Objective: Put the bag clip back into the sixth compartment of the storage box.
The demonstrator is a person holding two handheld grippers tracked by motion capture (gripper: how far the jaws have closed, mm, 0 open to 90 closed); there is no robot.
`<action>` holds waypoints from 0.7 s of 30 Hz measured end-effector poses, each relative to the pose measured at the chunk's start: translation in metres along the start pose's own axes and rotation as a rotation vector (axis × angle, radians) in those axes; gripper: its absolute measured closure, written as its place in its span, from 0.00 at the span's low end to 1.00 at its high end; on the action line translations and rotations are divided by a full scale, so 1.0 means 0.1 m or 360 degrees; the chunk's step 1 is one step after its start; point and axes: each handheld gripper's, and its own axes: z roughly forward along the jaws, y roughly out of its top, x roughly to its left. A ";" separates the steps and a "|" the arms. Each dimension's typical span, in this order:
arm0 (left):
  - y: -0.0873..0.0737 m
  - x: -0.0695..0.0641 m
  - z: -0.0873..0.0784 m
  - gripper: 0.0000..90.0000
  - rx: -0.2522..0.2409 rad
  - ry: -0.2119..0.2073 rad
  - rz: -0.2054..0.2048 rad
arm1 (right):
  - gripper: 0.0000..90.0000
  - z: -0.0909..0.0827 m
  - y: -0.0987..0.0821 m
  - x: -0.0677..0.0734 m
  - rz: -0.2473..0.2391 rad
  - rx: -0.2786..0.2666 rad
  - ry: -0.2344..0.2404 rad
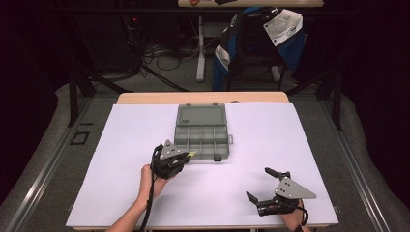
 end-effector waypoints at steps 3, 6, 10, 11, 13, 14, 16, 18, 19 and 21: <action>0.04 0.01 -0.02 0.89 -0.0011 0.0007 -0.0005 | 0.00 0.00 0.00 0.01 -0.0001 0.0004 0.0001; 0.06 0.02 -0.03 0.89 -0.0020 0.0013 -0.0004 | 0.00 0.00 0.00 0.01 -0.0002 0.0003 0.0001; 0.09 0.04 -0.05 0.89 -0.0033 0.0021 -0.0005 | 0.00 0.00 0.00 0.00 -0.0002 0.0003 -0.0002; 0.10 0.05 -0.06 0.89 -0.0036 0.0022 -0.0005 | 0.00 0.00 0.00 0.00 -0.0002 0.0004 -0.0001; 0.12 0.06 -0.06 0.89 -0.0040 0.0026 -0.0003 | 0.00 0.00 0.00 0.00 -0.0005 0.0007 -0.0004; 0.12 0.06 -0.06 0.89 -0.0040 0.0026 -0.0003 | 0.00 0.00 0.00 0.00 -0.0005 0.0007 -0.0004; 0.14 0.06 -0.06 0.89 -0.0042 0.0032 -0.0004 | 0.00 0.00 0.00 0.00 -0.0002 0.0005 -0.0005; 0.15 0.07 -0.06 0.89 -0.0044 0.0033 -0.0002 | 0.00 0.00 0.00 0.00 -0.0003 0.0005 -0.0005; 0.17 0.08 -0.06 0.89 -0.0047 0.0037 0.0001 | 0.00 0.00 0.00 0.00 -0.0004 0.0007 -0.0006; 0.19 0.08 -0.06 0.89 -0.0047 0.0041 0.0001 | 0.00 0.00 0.00 0.00 -0.0006 0.0007 -0.0006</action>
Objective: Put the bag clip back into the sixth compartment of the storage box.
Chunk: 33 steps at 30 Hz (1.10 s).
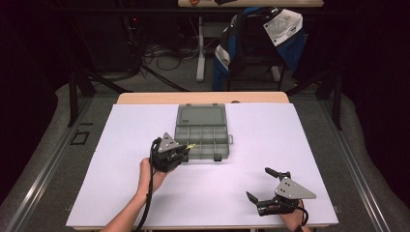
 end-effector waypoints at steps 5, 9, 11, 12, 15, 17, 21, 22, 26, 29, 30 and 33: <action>0.03 0.01 0.01 0.89 -0.0001 0.0006 0.0008 | 0.00 0.00 0.00 0.00 0.0003 -0.0004 0.0000; 0.06 0.02 0.02 0.89 -0.0009 0.0013 0.0003 | 0.00 0.00 0.00 0.00 0.0002 -0.0003 0.0005; 0.09 0.04 0.03 0.89 -0.0006 0.0018 0.0008 | 0.00 0.00 0.00 0.00 0.0003 -0.0003 0.0005; 0.09 0.04 0.04 0.89 -0.0007 0.0018 0.0007 | 0.00 0.00 0.00 0.00 0.0003 -0.0003 0.0005; 0.11 0.05 0.05 0.89 -0.0005 0.0027 0.0010 | 0.00 0.00 0.00 0.00 0.0005 -0.0003 0.0004; 0.12 0.06 0.06 0.89 -0.0010 0.0028 0.0002 | 0.00 0.00 0.00 0.00 0.0003 -0.0003 0.0004; 0.15 0.07 0.09 0.89 -0.0008 0.0031 -0.0001 | 0.00 0.00 0.00 0.00 0.0004 -0.0001 0.0004; 0.15 0.07 0.09 0.89 -0.0006 0.0033 0.0003 | 0.00 0.00 0.00 0.00 0.0002 0.0000 0.0003; 0.18 0.08 0.13 0.89 -0.0006 0.0045 -0.0002 | 0.00 0.00 0.00 0.00 0.0001 -0.0003 0.0000; 0.18 0.09 0.14 0.89 -0.0002 0.0049 -0.0005 | 0.00 0.00 0.00 0.00 0.0001 -0.0001 0.0002; 0.19 0.10 0.16 0.89 0.0004 0.0055 -0.0007 | 0.00 0.00 0.00 0.00 0.0000 -0.0001 0.0003; 0.19 0.11 0.17 0.89 0.0003 0.0062 -0.0018 | 0.00 0.00 0.00 0.00 0.0001 -0.0001 0.0002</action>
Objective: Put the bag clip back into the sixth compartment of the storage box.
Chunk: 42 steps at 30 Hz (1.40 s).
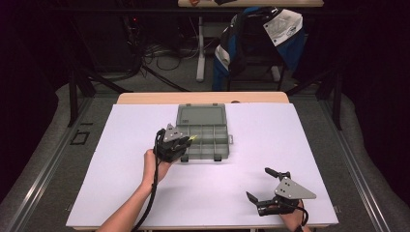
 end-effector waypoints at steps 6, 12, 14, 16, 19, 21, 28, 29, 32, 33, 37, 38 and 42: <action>0.01 0.01 0.05 0.89 0.0010 0.0021 -0.0020 | 0.00 0.00 0.00 0.00 0.0001 -0.0001 -0.0001; 0.02 0.01 0.09 0.89 0.0008 0.0035 -0.0051 | 0.00 0.00 0.00 0.00 -0.0001 -0.0001 -0.0002; 0.02 0.01 0.11 0.89 0.0006 0.0043 -0.0061 | 0.00 0.00 0.00 0.00 -0.0001 -0.0001 -0.0002; 0.01 0.01 0.12 0.89 0.0006 0.0045 -0.0072 | 0.00 0.00 0.00 0.00 -0.0001 -0.0001 -0.0004; 0.02 0.00 0.14 0.89 -0.0002 0.0048 -0.0090 | 0.00 0.00 0.00 0.00 -0.0003 0.0001 -0.0004; 0.02 0.00 0.15 0.89 0.0002 0.0051 -0.0094 | 0.00 0.00 0.00 0.00 -0.0002 0.0003 -0.0004; 0.02 -0.01 0.19 0.89 0.0004 0.0065 -0.0128 | 0.00 0.00 0.00 0.00 0.0002 0.0005 -0.0003; 0.02 -0.01 0.20 0.89 0.0005 0.0070 -0.0137 | 0.00 0.00 0.00 0.00 0.0002 0.0001 -0.0003; 0.01 -0.01 0.22 0.89 0.0009 0.0073 -0.0147 | 0.00 0.00 0.00 0.00 0.0001 0.0003 -0.0002; 0.01 -0.02 0.23 0.89 0.0005 0.0075 -0.0155 | 0.00 0.00 0.00 0.00 0.0002 0.0002 -0.0003; 0.01 -0.03 0.26 0.89 0.0008 0.0083 -0.0172 | 0.00 0.00 0.00 0.00 0.0000 0.0004 -0.0002; 0.01 -0.03 0.26 0.89 0.0008 0.0083 -0.0172 | 0.00 0.00 0.00 0.00 0.0000 0.0004 -0.0002; 0.00 -0.05 0.29 0.89 0.0018 0.0088 -0.0186 | 0.00 0.00 0.00 0.00 -0.0001 0.0005 -0.0002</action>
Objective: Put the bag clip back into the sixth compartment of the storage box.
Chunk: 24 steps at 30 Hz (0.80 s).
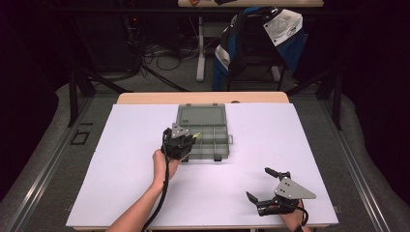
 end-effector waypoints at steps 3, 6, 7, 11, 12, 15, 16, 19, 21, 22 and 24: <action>-0.01 -0.01 0.03 0.89 0.0003 0.0012 -0.0004 | 0.00 0.00 0.00 0.00 0.0000 0.0001 0.0000; -0.02 -0.02 0.05 0.89 0.0007 0.0013 -0.0005 | 0.00 -0.01 0.00 0.00 -0.0009 0.0009 -0.0003; -0.02 -0.02 0.05 0.89 0.0008 0.0015 -0.0006 | 0.00 -0.01 0.00 0.00 -0.0010 0.0009 -0.0002; -0.05 -0.02 0.08 0.89 0.0013 0.0019 -0.0016 | 0.00 0.00 0.00 0.00 -0.0012 0.0008 -0.0001; -0.05 -0.02 0.08 0.89 0.0013 0.0019 -0.0016 | 0.00 0.00 0.00 0.00 -0.0012 0.0008 -0.0001; -0.07 -0.01 0.11 0.89 0.0025 0.0022 -0.0028 | 0.00 -0.01 0.00 0.00 -0.0009 0.0008 -0.0001; -0.07 -0.01 0.11 0.89 0.0025 0.0022 -0.0028 | 0.00 0.00 0.00 0.00 -0.0009 0.0007 0.0002; -0.10 -0.01 0.13 0.89 0.0038 0.0027 -0.0027 | 0.00 0.00 0.00 0.00 -0.0012 0.0009 0.0000; -0.11 -0.01 0.13 0.89 0.0040 0.0026 -0.0038 | 0.00 0.00 0.00 0.00 -0.0010 0.0000 0.0003; -0.11 -0.01 0.13 0.89 0.0040 0.0026 -0.0038 | 0.00 0.00 0.00 0.00 -0.0010 0.0000 0.0003; -0.12 0.00 0.15 0.89 0.0044 0.0029 -0.0038 | 0.00 0.00 0.00 0.00 -0.0009 0.0001 0.0003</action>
